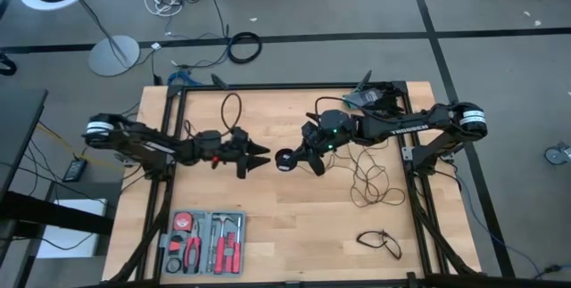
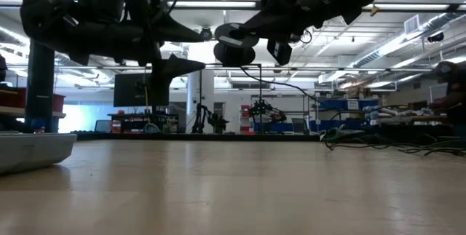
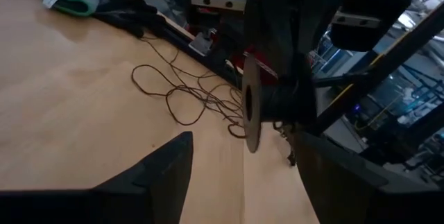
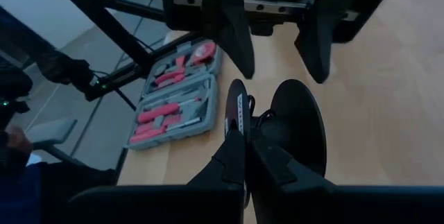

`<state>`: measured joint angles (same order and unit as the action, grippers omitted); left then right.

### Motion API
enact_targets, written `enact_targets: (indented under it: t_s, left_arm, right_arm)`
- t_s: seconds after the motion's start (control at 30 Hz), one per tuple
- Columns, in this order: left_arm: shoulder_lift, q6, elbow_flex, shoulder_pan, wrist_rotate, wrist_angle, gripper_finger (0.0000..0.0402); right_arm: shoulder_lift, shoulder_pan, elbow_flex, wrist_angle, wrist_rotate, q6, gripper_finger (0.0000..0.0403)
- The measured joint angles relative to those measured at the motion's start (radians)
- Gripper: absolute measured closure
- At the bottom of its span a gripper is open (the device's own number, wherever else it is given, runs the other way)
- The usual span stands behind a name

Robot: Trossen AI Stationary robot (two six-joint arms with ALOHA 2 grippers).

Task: Coil cords
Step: Coil the black wire onto the spool

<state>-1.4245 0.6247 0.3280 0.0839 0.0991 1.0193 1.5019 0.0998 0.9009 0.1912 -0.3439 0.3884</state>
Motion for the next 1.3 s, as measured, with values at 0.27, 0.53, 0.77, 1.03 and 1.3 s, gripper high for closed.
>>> enact_targets:
  t_s: [0.27,0.53,0.77,1.03,1.3]
  left_arm:
    - [-0.100,0.031,0.015,-0.001,0.000,0.086,0.0161]
    - [-0.174,0.010,0.100,-0.002,0.005,0.046,0.0192]
    - [-0.185,-0.037,0.114,-0.002,0.005,0.047,0.0271]
    - [-0.185,-0.067,0.114,-0.008,0.026,0.047,0.0393]
    - [-0.185,-0.063,0.114,-0.008,0.005,0.055,0.0400]
  right_arm:
    - [0.001,0.000,0.000,0.001,0.000,0.000,0.0400]
    - [0.001,0.000,0.000,0.002,0.003,0.006,0.0400]
    - [0.002,0.000,0.000,-0.001,0.014,0.011,0.0400]
    - [0.002,0.000,0.000,-0.002,0.039,0.012,0.0400]
    - [0.002,0.000,0.000,-0.002,0.040,0.054,0.0385]
